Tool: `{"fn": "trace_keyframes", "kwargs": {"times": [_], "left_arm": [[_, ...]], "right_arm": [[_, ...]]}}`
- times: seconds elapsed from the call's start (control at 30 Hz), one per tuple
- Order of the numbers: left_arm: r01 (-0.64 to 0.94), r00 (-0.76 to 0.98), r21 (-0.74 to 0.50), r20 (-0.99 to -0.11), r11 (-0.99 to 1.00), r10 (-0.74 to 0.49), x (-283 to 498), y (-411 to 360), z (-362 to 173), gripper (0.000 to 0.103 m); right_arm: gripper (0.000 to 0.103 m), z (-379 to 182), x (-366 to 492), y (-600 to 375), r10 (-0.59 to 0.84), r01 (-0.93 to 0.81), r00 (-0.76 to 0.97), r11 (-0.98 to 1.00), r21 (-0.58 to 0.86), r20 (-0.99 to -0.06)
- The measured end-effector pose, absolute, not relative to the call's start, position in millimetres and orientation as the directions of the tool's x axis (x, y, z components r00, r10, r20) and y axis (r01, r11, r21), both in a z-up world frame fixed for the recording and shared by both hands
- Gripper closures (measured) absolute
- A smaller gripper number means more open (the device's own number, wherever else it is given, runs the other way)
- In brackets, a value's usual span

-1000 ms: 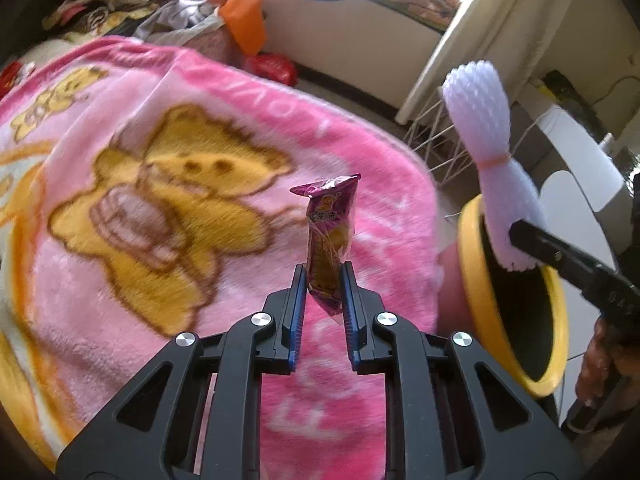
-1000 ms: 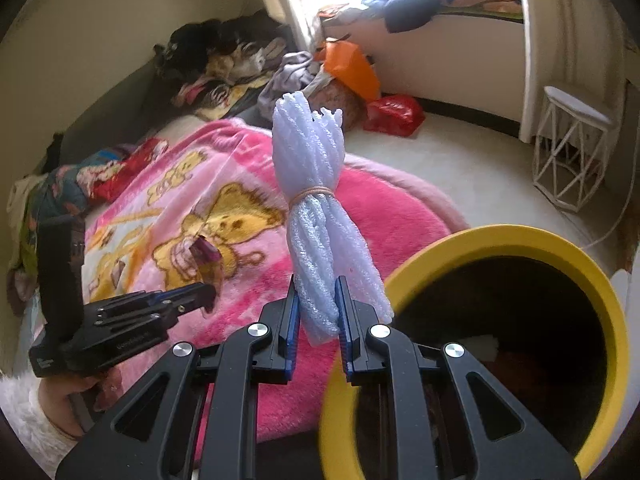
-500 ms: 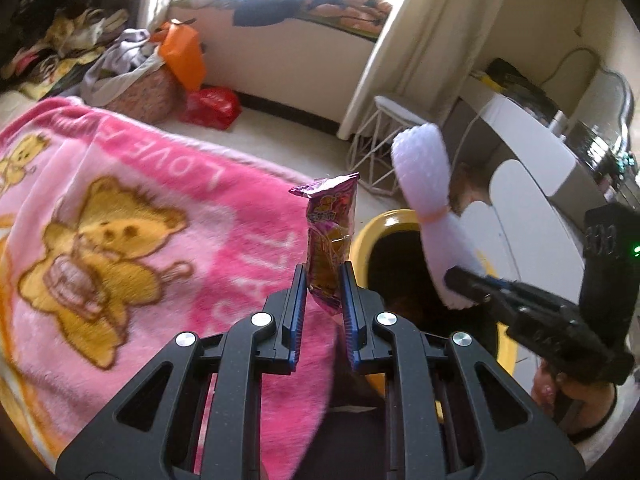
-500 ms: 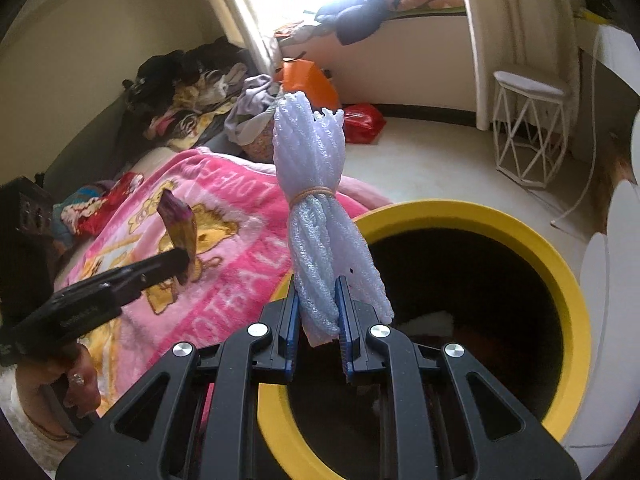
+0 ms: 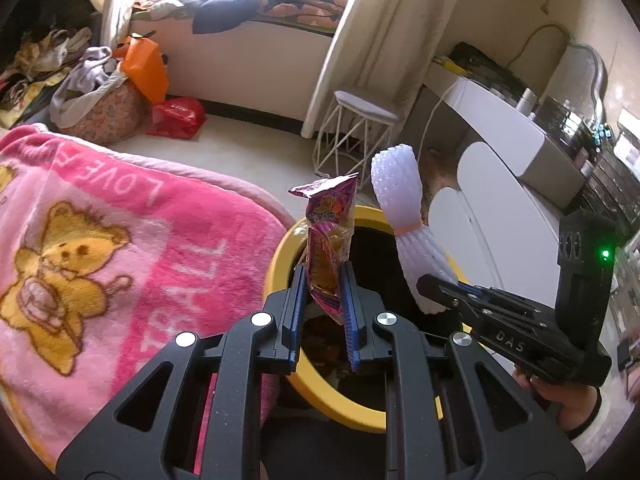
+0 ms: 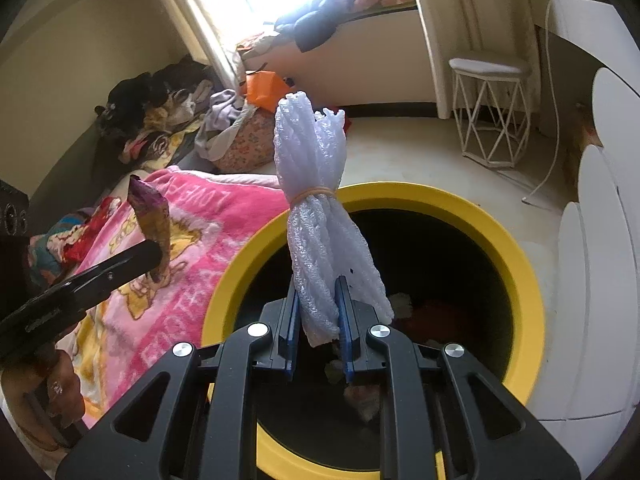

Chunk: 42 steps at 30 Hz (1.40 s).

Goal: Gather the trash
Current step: 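Lift the mesh bundle and candy wrapper and carry both over the yellow bin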

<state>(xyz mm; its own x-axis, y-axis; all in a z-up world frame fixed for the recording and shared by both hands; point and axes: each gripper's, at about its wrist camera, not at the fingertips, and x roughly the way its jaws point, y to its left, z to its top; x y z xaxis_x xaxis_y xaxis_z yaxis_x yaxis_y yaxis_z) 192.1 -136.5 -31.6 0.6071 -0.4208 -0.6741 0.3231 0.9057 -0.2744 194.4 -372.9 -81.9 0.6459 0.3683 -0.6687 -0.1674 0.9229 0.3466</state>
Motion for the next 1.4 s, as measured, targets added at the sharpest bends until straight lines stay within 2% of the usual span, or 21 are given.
{"fn": "trace_keyframes", "kwargs": {"times": [0.7, 1.4], "left_arm": [[0.413, 0.54, -0.273, -0.695, 0.869, -0.475, 187, -177, -45, 0.091], [0.425, 0.485, -0.292, -0.726, 0.857, -0.488, 194, -192, -62, 0.09]], "right_arm": [[0.086, -97, 189, -402, 0.326, -0.062, 0.641, 0.925, 0.376, -0.695], [0.084, -105, 185, -407, 0.318, -0.025, 0.628, 0.92, 0.39, -0.711]]}}
